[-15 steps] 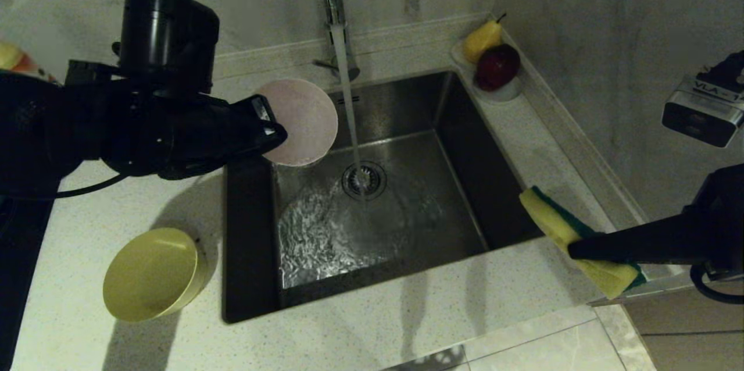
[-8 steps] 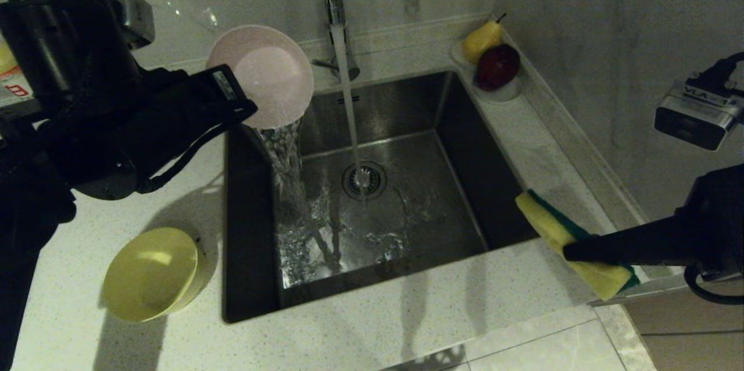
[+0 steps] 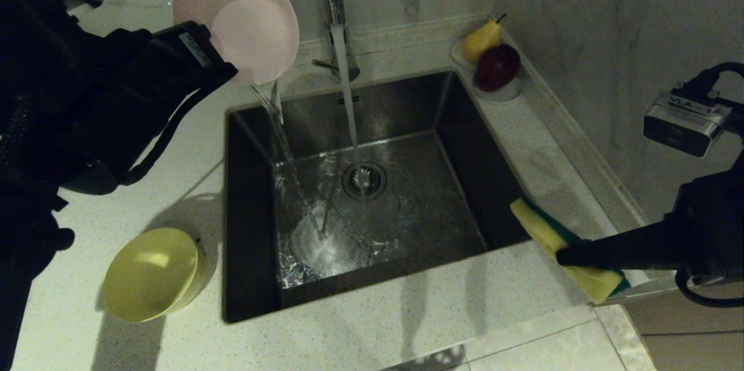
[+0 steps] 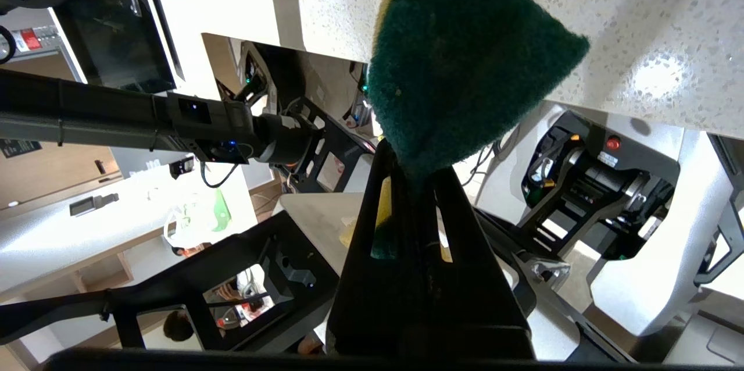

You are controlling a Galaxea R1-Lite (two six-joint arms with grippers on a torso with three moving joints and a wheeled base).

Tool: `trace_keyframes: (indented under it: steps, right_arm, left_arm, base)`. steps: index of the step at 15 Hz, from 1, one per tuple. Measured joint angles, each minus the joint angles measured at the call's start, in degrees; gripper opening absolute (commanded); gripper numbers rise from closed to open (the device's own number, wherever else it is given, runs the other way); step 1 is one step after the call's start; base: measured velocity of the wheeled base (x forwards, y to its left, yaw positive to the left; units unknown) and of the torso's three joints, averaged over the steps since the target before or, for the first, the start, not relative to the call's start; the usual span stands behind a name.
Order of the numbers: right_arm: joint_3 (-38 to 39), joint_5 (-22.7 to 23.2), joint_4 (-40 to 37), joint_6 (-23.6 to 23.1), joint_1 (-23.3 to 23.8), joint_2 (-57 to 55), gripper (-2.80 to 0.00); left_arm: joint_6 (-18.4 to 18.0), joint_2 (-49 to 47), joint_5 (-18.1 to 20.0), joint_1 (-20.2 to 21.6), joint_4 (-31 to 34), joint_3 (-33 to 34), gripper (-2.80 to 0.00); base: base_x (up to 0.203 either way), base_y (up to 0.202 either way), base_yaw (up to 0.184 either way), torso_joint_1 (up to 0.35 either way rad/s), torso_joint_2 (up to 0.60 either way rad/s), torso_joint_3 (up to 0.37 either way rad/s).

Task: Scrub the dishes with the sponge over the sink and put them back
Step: Wash the bowl

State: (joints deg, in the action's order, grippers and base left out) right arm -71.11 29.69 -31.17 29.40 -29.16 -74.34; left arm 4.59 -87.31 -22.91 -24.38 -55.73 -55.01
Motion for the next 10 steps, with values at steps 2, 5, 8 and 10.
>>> trace_keyframes:
  steps: [2, 5, 8, 10]
  right_arm:
    - [0.0, -0.04, 0.09, -0.02, 0.0, 0.09, -2.8]
    - [-0.15, -0.06, 0.06, -0.05, 0.0, 0.06, -2.8]
    - [-0.1, -0.06, 0.03, -0.05, 0.0, 0.02, -2.8]
    - [0.11, -0.04, -0.02, -0.05, 0.0, 0.04, -2.8]
  left_arm:
    - [-1.19, 0.89, 2.64, -0.04, -3.82, 1.44, -2.8]
    - [-1.95, 2.6, 6.52, -0.06, -9.67, 4.45, -2.8]
    - [-4.56, 4.08, 12.09, -0.06, -16.14, 8.83, -2.8]
    - [-5.0, 4.76, 13.14, -0.06, -17.65, 9.93, -2.8]
  base:
    - [0.0, 0.0, 0.0, 0.0, 0.0, 0.0]
    - [0.0, 0.0, 0.0, 0.0, 0.0, 0.0]
    - [0.0, 0.0, 0.0, 0.0, 0.0, 0.0]
    - [0.0, 0.0, 0.0, 0.0, 0.0, 0.0]
